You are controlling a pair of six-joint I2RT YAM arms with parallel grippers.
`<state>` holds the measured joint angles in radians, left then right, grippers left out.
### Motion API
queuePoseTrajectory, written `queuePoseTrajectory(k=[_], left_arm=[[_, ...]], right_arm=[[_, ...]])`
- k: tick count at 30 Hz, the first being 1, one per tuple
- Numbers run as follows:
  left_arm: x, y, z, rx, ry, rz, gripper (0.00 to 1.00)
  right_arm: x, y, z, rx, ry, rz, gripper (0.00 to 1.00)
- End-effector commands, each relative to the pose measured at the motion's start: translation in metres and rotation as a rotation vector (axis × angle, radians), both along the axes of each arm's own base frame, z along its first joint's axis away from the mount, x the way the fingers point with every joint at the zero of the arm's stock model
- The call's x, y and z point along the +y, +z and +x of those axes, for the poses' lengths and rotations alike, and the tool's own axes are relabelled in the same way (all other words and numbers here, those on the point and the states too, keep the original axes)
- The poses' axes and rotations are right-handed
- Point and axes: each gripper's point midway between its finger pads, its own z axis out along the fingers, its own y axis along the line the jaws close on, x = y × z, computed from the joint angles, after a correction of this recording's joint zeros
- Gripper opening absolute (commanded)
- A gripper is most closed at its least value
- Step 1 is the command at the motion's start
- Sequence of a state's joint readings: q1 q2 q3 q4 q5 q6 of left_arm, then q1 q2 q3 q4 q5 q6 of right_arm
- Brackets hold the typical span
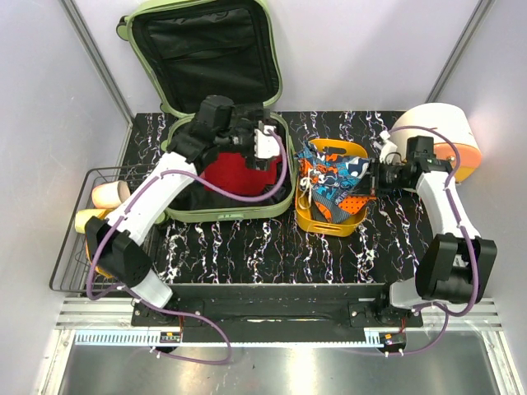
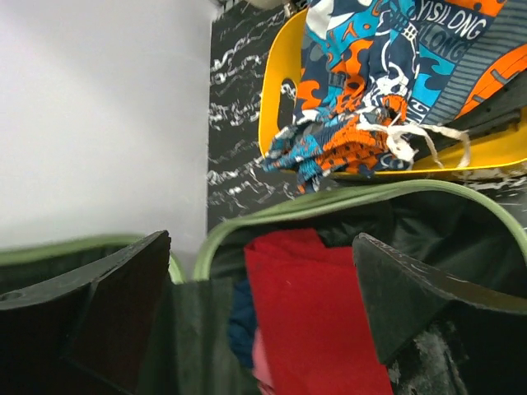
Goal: Open, take out, and arrange the luggage
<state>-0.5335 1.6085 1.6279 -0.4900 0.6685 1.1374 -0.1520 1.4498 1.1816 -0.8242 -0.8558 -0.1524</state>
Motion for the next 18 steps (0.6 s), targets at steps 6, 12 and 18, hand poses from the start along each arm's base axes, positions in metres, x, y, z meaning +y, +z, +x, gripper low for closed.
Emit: queuePoseTrajectory(k=[6, 12, 18], left_arm=[[0.058, 0.013, 0.005, 0.463, 0.469, -0.236, 0.99], [0.087, -0.013, 0.01, 0.726, 0.623, -0.263, 0.99], [0.123, -0.069, 0.038, 1.008, 0.945, -0.247, 0.99]], right_arm=[[0.02, 0.051, 0.0, -0.191, 0.064, -0.039, 0.41], [0.016, 0.081, 0.058, -0.373, -0.033, -0.14, 0.66], [0.051, 0.001, 0.067, -0.216, 0.044, -0.224, 0.67]])
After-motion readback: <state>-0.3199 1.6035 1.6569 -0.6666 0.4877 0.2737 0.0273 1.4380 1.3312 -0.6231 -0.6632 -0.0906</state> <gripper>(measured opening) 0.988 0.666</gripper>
